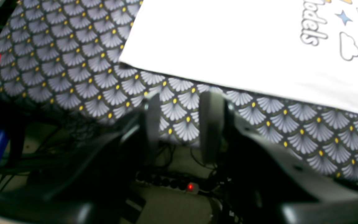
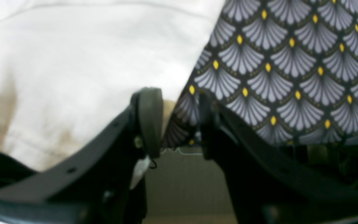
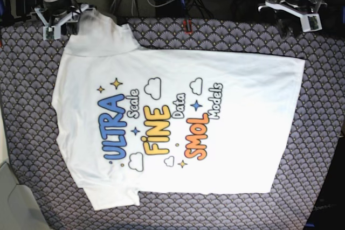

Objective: Fold the T-shirt properly
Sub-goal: 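Move both grippers down toward the shirt's shoulder corners, then grasp the shirt's shoulder edges with the left and right grippers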

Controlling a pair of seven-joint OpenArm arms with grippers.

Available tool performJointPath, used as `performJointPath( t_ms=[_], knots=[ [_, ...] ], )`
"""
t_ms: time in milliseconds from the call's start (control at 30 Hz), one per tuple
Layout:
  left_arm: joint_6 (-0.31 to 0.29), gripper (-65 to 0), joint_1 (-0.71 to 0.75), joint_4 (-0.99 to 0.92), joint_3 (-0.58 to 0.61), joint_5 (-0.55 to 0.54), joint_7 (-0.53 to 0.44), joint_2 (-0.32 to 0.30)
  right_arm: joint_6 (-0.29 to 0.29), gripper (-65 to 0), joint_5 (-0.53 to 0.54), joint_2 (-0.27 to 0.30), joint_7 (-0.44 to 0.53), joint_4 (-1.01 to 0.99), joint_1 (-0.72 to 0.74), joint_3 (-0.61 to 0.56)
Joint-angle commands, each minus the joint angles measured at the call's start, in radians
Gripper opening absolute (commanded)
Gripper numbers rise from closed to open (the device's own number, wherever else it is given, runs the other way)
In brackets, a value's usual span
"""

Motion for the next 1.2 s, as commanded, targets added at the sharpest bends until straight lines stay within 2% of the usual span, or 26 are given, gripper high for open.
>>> performJointPath(
  t_ms=[0, 333, 733, 833, 967, 1167],
  knots=[
    [-0.001, -43.8, 0.013, 0.014, -0.005, 0.003, -0.024, -0.008, -0.004, -43.8, 0.007, 0.007, 0.021, 0.015, -0.005, -0.008],
    [-0.001, -43.8, 0.013, 0.016, -0.005, 0.003, -0.024, -0.011, -0.004, -43.8, 0.007, 0.006, 0.021, 0.007, -0.005, -0.034],
    [0.001, -43.8, 0.013, 0.016, -0.005, 0.003, -0.024, -0.011, -0.004, -44.2, 0.008, 0.006, 0.021, -0.097, 0.024, -0.034],
    [0.001, -43.8, 0.012, 0.016, -0.005, 0.003, -0.024, -0.012, -0.002, -49.8, 0.008, 0.006, 0.023, -0.097, 0.024, -0.034],
    [0.002, -43.8, 0.01, 0.016, -0.006, 0.003, -0.024, -0.012, -0.002, -65.0, 0.008, 0.006, 0.023, -0.097, 0.026, -0.034],
    [0.001, -43.7, -0.036, 0.002, -0.006, 0.007, 0.006, -0.014, -0.002, -65.0, 0.008, 0.004, 0.026, -0.097, 0.026, -0.034]
  ],
)
